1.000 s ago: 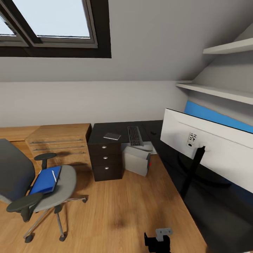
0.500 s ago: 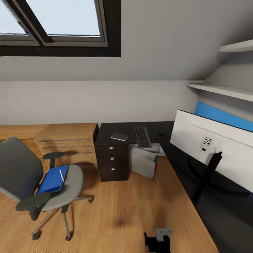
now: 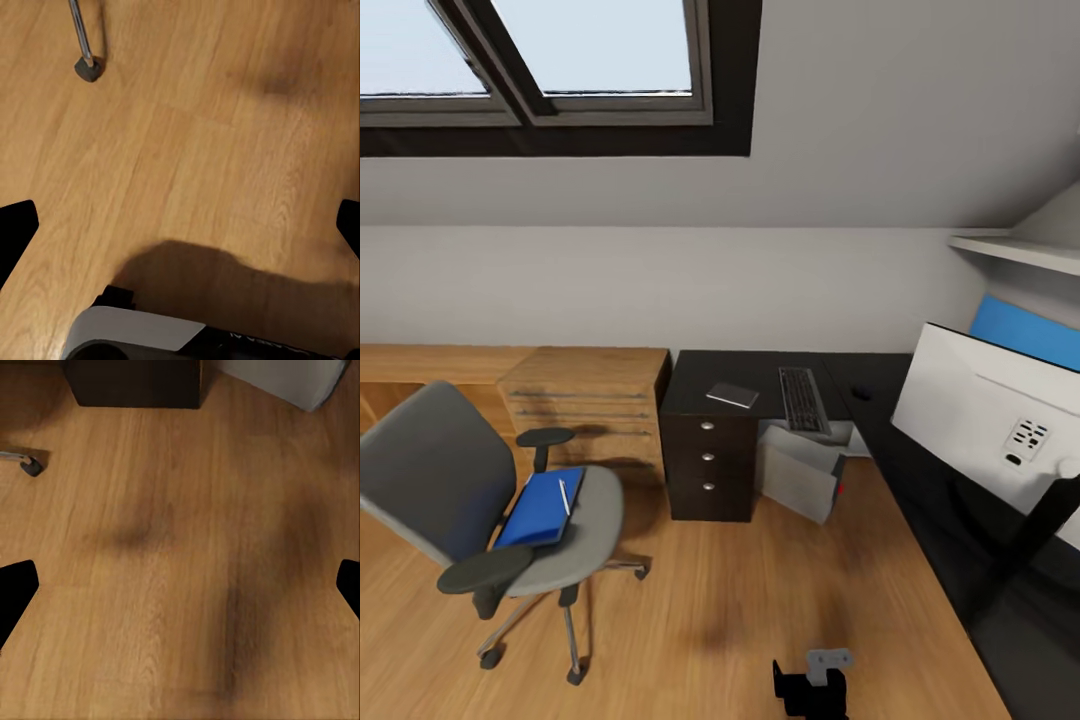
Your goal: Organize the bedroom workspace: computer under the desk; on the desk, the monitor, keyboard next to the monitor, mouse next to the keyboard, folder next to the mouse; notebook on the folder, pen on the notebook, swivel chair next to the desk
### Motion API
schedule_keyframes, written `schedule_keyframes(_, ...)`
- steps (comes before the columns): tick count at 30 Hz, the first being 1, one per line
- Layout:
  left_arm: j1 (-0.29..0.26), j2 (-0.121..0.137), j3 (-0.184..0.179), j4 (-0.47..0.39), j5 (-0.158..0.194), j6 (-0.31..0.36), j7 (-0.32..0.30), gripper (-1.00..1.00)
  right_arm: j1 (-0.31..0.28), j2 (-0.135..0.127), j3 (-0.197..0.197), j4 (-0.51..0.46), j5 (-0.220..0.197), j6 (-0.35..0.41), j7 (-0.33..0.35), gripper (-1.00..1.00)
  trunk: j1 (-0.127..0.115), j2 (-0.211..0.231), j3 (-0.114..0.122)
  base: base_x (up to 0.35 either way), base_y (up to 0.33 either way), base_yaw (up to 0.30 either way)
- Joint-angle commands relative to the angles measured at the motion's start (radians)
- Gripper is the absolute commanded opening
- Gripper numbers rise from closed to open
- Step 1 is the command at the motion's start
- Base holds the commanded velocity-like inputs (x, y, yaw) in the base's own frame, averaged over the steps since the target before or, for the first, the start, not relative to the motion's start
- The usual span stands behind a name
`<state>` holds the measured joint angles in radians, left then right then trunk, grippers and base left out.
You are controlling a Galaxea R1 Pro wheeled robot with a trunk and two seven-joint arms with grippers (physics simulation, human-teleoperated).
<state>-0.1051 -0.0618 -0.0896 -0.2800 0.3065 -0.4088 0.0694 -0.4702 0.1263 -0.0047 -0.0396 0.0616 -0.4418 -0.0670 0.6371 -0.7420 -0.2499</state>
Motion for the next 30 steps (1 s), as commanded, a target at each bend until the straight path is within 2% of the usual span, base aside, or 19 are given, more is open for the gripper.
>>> schedule_keyframes(1,-0.001,0.0,-0.009,0.001,0.005,-0.004,0.007,1.0,-0.001,0.0,0.0,0.001,0.007,-0.003,-0.007,1.0,0.001,-0.001,-0.002,0.318,0.0,0.083)
schedule_keyframes(14,-0.001,0.0,-0.009,0.001,0.005,-0.004,0.007,1.0,-0.001,-0.005,0.0,0.001,0.009,-0.03,-0.008,1.0,0.001,-0.001,-0.002,0.314,0.0,0.02)
schedule_keyframes(30,-0.001,0.0,-0.009,0.001,0.005,-0.004,0.007,1.0,-0.001,-0.01,0.001,0.001,0.009,-0.034,-0.007,1.0,0.001,-0.001,-0.003,0.166,-0.037,0.0)
